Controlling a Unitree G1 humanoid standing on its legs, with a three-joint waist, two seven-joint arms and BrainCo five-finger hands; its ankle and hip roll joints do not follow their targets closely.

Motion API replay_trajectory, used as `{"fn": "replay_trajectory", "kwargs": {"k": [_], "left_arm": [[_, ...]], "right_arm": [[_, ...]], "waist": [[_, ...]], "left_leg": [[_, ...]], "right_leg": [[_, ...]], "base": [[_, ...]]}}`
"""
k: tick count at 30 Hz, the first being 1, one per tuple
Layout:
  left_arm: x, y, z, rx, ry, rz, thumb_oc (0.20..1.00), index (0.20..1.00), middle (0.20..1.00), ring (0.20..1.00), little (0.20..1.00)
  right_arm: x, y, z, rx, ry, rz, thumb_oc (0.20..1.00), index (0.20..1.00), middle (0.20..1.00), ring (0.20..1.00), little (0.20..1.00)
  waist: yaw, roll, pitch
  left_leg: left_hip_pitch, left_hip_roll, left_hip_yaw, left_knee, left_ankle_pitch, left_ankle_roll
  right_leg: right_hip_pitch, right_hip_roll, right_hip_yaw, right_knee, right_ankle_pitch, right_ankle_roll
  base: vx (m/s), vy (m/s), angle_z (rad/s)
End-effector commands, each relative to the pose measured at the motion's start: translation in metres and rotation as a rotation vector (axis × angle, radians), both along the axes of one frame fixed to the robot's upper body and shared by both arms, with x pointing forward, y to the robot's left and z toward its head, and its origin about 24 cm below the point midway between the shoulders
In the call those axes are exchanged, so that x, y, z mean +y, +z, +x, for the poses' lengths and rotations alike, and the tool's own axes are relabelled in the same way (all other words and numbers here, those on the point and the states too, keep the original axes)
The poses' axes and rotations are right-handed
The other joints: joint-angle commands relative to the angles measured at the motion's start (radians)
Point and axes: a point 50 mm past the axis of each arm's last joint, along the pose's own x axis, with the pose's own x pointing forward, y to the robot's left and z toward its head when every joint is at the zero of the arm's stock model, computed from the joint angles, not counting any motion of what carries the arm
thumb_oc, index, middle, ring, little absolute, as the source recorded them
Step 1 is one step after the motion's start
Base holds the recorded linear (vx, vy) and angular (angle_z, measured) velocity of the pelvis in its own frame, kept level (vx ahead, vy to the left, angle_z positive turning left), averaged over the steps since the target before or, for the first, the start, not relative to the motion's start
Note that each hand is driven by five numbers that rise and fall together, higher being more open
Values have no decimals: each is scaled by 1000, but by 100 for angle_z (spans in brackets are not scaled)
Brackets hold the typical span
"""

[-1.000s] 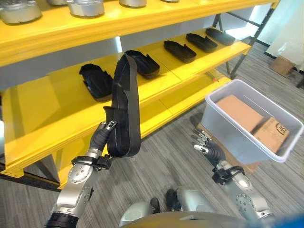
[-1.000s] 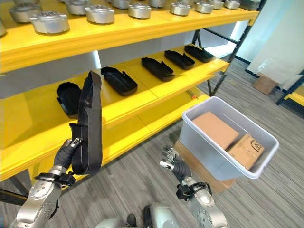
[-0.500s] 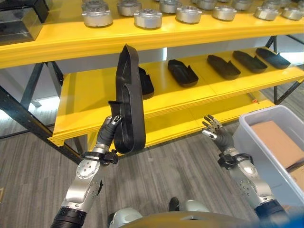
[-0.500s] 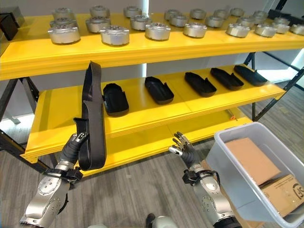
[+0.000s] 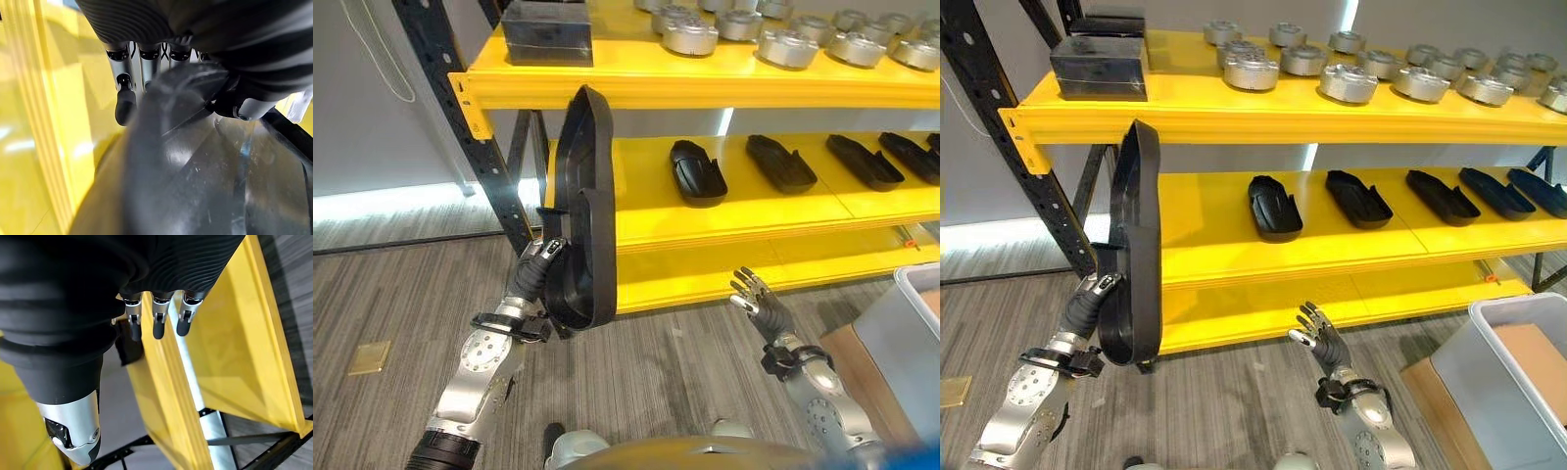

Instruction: Move parts from the plastic box to the shelf.

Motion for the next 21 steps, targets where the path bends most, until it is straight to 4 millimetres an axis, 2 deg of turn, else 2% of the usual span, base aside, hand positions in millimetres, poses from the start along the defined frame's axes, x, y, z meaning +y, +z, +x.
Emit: {"fn": "replay_trajectory", "kwargs": {"k": [1, 5, 8, 16, 21], "left_arm": [[6, 33, 9, -190, 71, -71, 200, 200, 200, 200, 200], [7, 31, 17, -178, 83, -48, 200, 200, 200, 200, 200], [5, 27, 22, -159, 69, -15, 200, 200, 200, 200, 200], [0, 26, 28, -153, 58, -5, 200, 200, 200, 200, 200], [-6, 25, 29, -150, 42, -18, 200, 200, 200, 200, 200]], "right_arm": [[-4, 36, 17, -171, 28, 13, 1000, 1000, 1000, 1000, 1000], [1, 29, 14, -140, 55, 22, 1000, 1000, 1000, 1000, 1000], [5, 26, 12, -124, 84, 14, 1000, 1000, 1000, 1000, 1000], [11, 26, 14, -122, 122, 14, 1000, 1000, 1000, 1000, 1000], [15, 29, 16, -135, 144, 21, 1000, 1000, 1000, 1000, 1000]], "waist": [[-27, 36, 16], [-26, 14, 15], [-29, 3, 11], [-26, -8, 16], [-27, 1, 27]], "left_leg": [[-49, -20, -31, 74, -21, 63], [-68, -71, -30, 122, -65, 77], [-65, -86, -29, 116, -70, 84], [-63, -91, -18, 105, -72, 92], [-58, -84, -23, 85, -55, 84]], "right_leg": [[19, 36, 3, 64, -36, -29], [58, 8, 10, 4, -3, -13], [74, 0, 14, -21, 18, -8], [72, -1, 25, -39, 29, -3], [62, 5, 29, -17, 15, -6]], "base": [[21, 141, -1], [42, 135, -1], [55, 60, 1], [37, 12, -2], [36, -32, 1]]}}
